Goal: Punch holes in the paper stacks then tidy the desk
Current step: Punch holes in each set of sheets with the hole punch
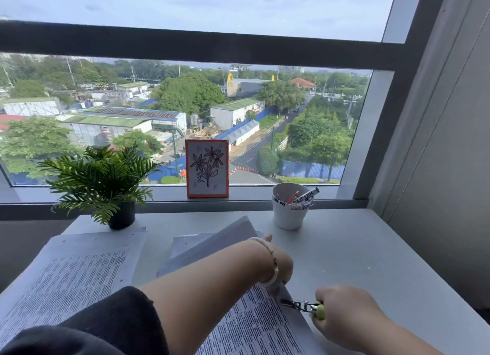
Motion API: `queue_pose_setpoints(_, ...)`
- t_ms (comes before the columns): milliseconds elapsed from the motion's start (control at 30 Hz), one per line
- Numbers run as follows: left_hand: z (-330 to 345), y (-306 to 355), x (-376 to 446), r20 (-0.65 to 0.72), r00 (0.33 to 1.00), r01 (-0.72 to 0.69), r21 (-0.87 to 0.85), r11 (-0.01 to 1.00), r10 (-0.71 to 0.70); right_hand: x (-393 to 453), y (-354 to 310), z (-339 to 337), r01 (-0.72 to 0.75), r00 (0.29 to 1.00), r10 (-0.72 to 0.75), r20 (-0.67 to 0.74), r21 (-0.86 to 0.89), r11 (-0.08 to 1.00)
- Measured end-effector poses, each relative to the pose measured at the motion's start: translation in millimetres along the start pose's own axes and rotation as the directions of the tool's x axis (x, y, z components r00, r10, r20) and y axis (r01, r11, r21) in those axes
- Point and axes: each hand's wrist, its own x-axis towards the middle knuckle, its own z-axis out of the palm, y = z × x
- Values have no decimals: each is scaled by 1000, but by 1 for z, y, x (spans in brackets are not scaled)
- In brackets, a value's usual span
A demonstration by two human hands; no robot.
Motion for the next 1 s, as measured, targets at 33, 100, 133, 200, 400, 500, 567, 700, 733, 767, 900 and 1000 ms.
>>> queue_pose_setpoints(33, -2, 1, -2, -10, 999, -36, 13, 999, 36, 1, 0, 1, -2, 1000, 2, 0, -3, 1000)
queue_pose_setpoints(100, -9, 5, -10, -44, 994, -101, 77, 992, 104, 2, 1, 2, -13, 1000, 13, 1, -13, 1000)
queue_pose_setpoints(133, -14, 8, -12, -54, 990, -122, 101, 987, 128, 3, 2, 2, -19, 1000, 19, 4, -16, 1000)
queue_pose_setpoints(200, -14, 10, -13, -51, 992, -113, 101, 988, 119, 4, 2, 3, -29, 1000, 29, 11, -5, 1000)
queue_pose_setpoints(400, -15, 14, -13, -65, 992, -99, 111, 989, 106, 1, 8, 4, 37, 998, -32, -51, 101, 994)
queue_pose_setpoints(500, -15, 11, -16, -74, 992, -98, 107, 989, 106, -2, 7, 2, 46, 995, -36, -94, 107, 993)
queue_pose_setpoints(567, -15, 10, -19, -87, 990, -102, 105, 989, 111, -2, 8, 2, 38, 994, -25, -109, 112, 993)
queue_pose_setpoints(700, -13, 10, -25, -133, 983, -119, 95, 988, 130, -3, 8, 3, 33, 992, -16, -125, 132, 991)
queue_pose_setpoints(733, -14, 10, -27, -151, 980, -120, 85, 989, 132, -4, 7, 3, 34, 991, -17, -130, 133, 991)
queue_pose_setpoints(767, -14, 10, -29, -162, 978, -118, 76, 990, 129, -5, 6, 3, 34, 991, -17, -130, 133, 991)
queue_pose_setpoints(900, -15, 9, -35, -190, 974, -115, 69, 991, 126, -7, 3, -3, 19, 995, -6, -95, 137, 990)
queue_pose_setpoints(1000, -14, 10, -38, -214, 970, -100, 69, 993, 113, -8, 1, -9, 28, 997, -20, -74, 113, 993)
